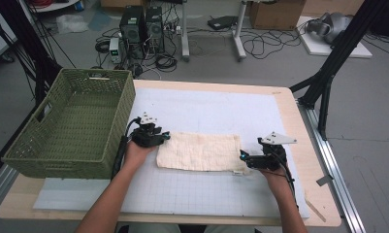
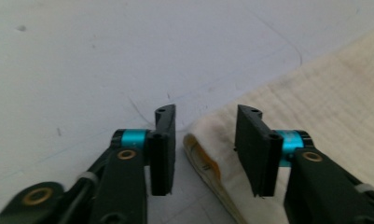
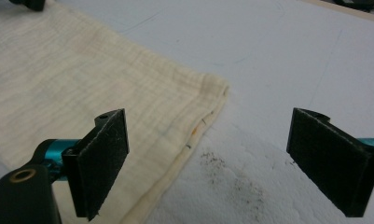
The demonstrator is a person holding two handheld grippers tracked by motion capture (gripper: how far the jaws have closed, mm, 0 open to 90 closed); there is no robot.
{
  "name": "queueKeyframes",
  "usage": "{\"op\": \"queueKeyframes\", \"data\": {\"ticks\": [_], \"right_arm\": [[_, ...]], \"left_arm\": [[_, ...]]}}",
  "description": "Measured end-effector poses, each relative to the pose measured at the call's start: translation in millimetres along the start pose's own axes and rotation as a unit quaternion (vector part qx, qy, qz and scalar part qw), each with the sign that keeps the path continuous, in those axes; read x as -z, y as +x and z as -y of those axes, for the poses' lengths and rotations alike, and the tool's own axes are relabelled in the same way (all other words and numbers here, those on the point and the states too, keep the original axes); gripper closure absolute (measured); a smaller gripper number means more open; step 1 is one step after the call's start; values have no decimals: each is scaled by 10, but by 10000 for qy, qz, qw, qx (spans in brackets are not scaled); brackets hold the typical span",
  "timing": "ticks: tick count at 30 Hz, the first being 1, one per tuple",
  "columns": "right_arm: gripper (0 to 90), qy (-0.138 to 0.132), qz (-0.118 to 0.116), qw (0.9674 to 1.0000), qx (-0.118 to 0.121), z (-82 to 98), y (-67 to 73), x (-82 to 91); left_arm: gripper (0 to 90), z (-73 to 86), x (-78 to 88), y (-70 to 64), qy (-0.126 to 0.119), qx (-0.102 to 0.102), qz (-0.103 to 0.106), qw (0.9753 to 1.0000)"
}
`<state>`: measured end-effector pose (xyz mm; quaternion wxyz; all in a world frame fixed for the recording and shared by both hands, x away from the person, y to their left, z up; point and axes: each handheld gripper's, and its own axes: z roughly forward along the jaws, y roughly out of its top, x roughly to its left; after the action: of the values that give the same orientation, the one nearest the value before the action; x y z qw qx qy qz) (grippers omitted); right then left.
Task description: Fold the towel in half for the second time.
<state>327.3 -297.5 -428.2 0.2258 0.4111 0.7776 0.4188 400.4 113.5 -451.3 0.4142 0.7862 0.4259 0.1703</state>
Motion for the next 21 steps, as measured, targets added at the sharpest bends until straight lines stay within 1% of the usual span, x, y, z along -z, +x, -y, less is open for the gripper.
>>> {"op": "queueKeyframes", "data": {"ticks": [1,2,4,5,6,9,10,12,13,14,16,17,18,19,21], "right_arm": [[121,-4,-16,10000,-28,-21,-4,-15],[121,-7,-32,10000,-44,-42,-14,-36],[121,68,-82,9999,-126,-80,-45,-98],[121,124,-108,9998,-142,-95,-66,-145],[121,212,-123,9995,-200,-108,-80,-194],[121,537,-111,9983,-221,-164,-117,-387],[121,658,-138,9976,-187,-190,-122,-453],[125,823,-200,9963,-106,-236,-124,-574],[164,909,-162,9957,-90,-259,-128,-625],[213,936,-161,9954,-130,-277,-131,-666],[342,946,-226,9952,-92,-298,-157,-742],[372,970,-262,9949,-61,-300,-165,-775],[409,930,-291,9952,-86,-305,-175,-794],[472,921,-343,9951,-61,-315,-184,-800],[632,949,-507,9942,91,-329,-174,-792]], "left_arm": [[657,-2,-2,-8,-7,-42,12,10000],[729,0,-1,-10,-1,-84,64,9999],[798,0,2,-19,17,-150,100,9998],[805,0,3,-18,20,-134,102,9999],[812,2,4,-17,17,-78,112,9999],[824,8,7,-1,5,33,158,9999],[824,10,10,7,3,85,175,9998],[824,17,12,28,-32,273,236,9993],[823,19,18,41,-22,329,258,9991],[823,22,19,51,-40,369,280,9989],[824,24,20,58,-58,409,318,9986],[825,24,19,57,-67,416,317,9986],[826,25,20,60,-68,410,323,9986],[826,26,24,61,-64,415,337,9985],[829,29,27,66,-100,437,350,9984]]}}
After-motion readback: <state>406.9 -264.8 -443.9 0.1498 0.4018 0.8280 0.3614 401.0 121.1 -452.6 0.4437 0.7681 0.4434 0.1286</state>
